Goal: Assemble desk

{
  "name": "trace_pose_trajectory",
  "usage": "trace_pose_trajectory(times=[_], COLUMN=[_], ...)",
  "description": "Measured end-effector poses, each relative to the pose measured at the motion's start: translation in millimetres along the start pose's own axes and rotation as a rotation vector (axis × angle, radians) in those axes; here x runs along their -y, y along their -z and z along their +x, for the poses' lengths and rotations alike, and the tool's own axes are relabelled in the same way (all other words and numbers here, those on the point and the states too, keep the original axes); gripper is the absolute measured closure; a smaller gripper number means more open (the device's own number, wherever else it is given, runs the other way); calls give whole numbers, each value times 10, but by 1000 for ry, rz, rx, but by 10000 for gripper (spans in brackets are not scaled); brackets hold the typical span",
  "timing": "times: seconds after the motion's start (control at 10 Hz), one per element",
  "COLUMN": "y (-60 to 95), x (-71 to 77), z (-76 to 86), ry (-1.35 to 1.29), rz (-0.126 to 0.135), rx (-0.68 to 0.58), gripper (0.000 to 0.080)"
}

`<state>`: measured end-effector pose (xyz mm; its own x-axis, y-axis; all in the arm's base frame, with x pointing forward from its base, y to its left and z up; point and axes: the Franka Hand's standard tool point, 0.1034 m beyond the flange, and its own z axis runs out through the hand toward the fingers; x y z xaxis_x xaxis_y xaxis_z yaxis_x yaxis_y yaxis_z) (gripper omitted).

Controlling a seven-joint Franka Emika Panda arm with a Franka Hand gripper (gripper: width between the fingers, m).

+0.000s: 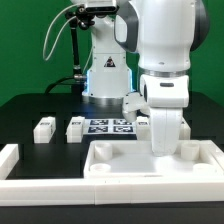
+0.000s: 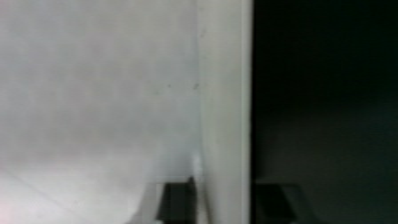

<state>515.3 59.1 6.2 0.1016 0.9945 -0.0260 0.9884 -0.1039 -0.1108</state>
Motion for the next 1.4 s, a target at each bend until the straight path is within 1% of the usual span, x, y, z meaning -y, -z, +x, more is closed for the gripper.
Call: trace_pose_trajectory(times=[0.1, 0.2, 0.3, 0.4, 0.5, 1.1, 1.2, 1.3, 1.4], y=[7, 16, 23, 26, 28, 29, 59, 195, 314], x=[-6, -14, -21, -24, -27, -28, -23, -10, 45], z=[0, 1, 2, 3, 3, 4, 5, 15, 40], ry=[0, 0, 0, 0, 0, -1, -23, -78, -132], rz=[-2, -5, -8, -9, -9, -10, -9, -20, -33], rx=[0, -1, -2, -2, -2, -2, 1, 7, 10], gripper=[518, 335, 203, 203, 161, 151, 151, 151, 151])
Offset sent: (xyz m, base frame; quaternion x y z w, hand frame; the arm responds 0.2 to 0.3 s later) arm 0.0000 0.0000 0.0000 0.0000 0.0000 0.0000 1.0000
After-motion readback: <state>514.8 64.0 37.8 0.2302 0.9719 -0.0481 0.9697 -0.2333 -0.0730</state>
